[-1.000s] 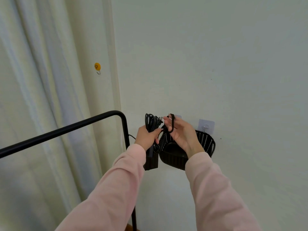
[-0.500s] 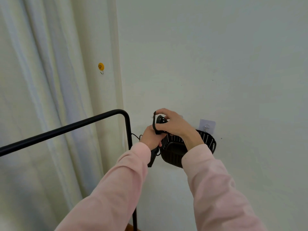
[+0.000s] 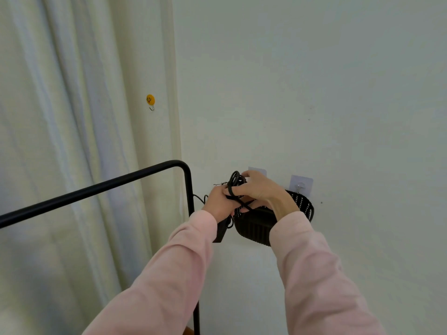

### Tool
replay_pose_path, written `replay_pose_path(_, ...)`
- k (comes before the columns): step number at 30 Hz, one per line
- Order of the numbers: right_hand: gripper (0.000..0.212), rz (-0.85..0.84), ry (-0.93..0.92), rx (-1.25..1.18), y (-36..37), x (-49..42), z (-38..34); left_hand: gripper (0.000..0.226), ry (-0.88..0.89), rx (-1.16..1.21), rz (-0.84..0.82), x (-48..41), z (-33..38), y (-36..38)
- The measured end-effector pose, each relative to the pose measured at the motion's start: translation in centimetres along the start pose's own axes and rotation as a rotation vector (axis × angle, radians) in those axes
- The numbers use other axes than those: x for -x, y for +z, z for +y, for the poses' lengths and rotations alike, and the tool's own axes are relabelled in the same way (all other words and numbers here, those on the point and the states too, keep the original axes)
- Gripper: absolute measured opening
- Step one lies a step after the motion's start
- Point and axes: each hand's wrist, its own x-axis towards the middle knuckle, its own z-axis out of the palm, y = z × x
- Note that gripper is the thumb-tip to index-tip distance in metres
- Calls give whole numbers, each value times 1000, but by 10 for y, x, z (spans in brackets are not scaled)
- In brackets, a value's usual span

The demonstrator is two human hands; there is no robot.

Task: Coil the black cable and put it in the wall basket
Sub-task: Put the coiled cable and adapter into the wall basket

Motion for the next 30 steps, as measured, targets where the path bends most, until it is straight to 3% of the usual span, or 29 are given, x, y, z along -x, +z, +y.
replay_pose_path(8, 92, -33, -14, -296, 6, 3, 8, 26, 14, -22, -2, -3, -4, -2)
replay_pose_path(14, 62, -94, -35, -293, 5, 8, 19, 25, -81, 160, 130, -9, -7, -9)
replay_pose_path(17, 20, -133, -109, -90, 2, 15, 23, 21, -109, 145, 148, -14, -7, -13)
replay_pose_path(18, 15, -135, -127, -80, 2, 17, 23, 22, -112, 145, 150, -16, -6, -13)
replay_pose_path(23, 27, -282, -177, -171, -4, 23, 32, 22, -140, 168, 129, -18, -3, -12)
replay_pose_path(28, 42, -331, -323, -499, 8, 24, 31, 30, -213, 139, 156, -21, -3, -8)
replay_pose_path(30, 35, -281, -412, -703, 18, 26, 25, 26, -205, 161, 147, -21, -1, -8)
